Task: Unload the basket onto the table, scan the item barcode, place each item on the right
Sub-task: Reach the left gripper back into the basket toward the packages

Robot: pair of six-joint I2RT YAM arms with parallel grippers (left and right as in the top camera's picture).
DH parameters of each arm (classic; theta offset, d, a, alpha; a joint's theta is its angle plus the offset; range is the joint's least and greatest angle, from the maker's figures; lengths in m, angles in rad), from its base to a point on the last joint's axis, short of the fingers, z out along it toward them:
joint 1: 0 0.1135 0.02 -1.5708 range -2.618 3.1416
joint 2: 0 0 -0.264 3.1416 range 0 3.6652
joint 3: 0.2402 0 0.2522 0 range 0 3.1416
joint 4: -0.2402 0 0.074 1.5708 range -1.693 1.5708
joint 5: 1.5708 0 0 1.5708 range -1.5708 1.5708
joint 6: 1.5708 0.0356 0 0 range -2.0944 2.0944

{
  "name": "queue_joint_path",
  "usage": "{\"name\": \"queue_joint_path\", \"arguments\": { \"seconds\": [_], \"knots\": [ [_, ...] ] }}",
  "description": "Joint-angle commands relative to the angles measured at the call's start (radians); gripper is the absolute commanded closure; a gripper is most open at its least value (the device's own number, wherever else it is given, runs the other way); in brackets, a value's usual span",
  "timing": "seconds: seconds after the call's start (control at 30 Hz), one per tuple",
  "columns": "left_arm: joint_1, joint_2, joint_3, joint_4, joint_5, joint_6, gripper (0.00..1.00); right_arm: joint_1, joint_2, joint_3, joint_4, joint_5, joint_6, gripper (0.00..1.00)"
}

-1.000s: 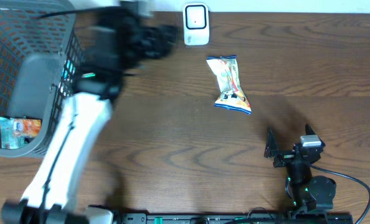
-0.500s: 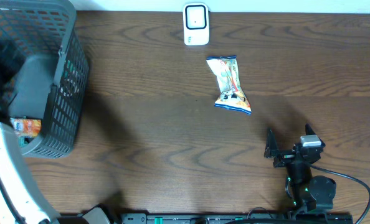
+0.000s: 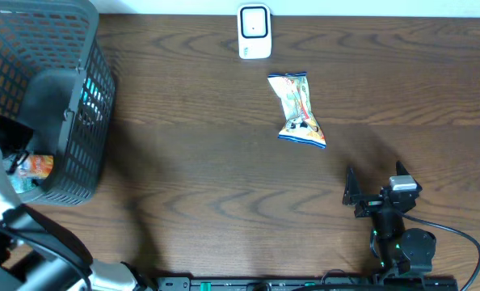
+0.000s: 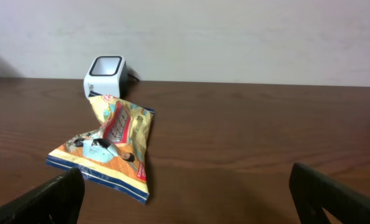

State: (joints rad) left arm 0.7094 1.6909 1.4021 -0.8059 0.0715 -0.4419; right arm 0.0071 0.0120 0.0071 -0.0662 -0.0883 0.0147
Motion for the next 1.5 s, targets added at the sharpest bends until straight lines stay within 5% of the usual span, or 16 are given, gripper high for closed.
{"name": "queue_joint_path", "arguments": {
  "seconds": [0.0,0.2,0.6,0.93,1.27,1.47],
  "knots": [
    [-0.013,0.037,-0.006,-0.037,-0.105,-0.171,0.34,0.008,-0.005,-0.001,-0.005,0.008,0.003,0.01],
    [-0.014,0.04,-0.102,0.021,-0.174,-0.229,0.13,0.008,-0.005,-0.001,-0.005,0.007,0.003,0.01],
    [-0.048,0.041,-0.203,0.19,-0.125,-0.253,0.12,0.008,-0.005,-0.001,-0.005,0.007,0.003,0.01],
    [-0.065,0.047,-0.266,0.323,-0.241,-0.27,0.12,0.008,-0.005,-0.001,-0.005,0.007,0.003,0.01],
    [-0.066,0.103,-0.271,0.385,-0.241,-0.176,0.31,0.008,-0.005,-0.001,-0.005,0.008,0.003,0.01],
    [-0.066,0.099,-0.27,0.401,-0.24,-0.127,0.69,0.008,-0.005,-0.001,-0.005,0.008,0.003,0.01]
  ]
}}
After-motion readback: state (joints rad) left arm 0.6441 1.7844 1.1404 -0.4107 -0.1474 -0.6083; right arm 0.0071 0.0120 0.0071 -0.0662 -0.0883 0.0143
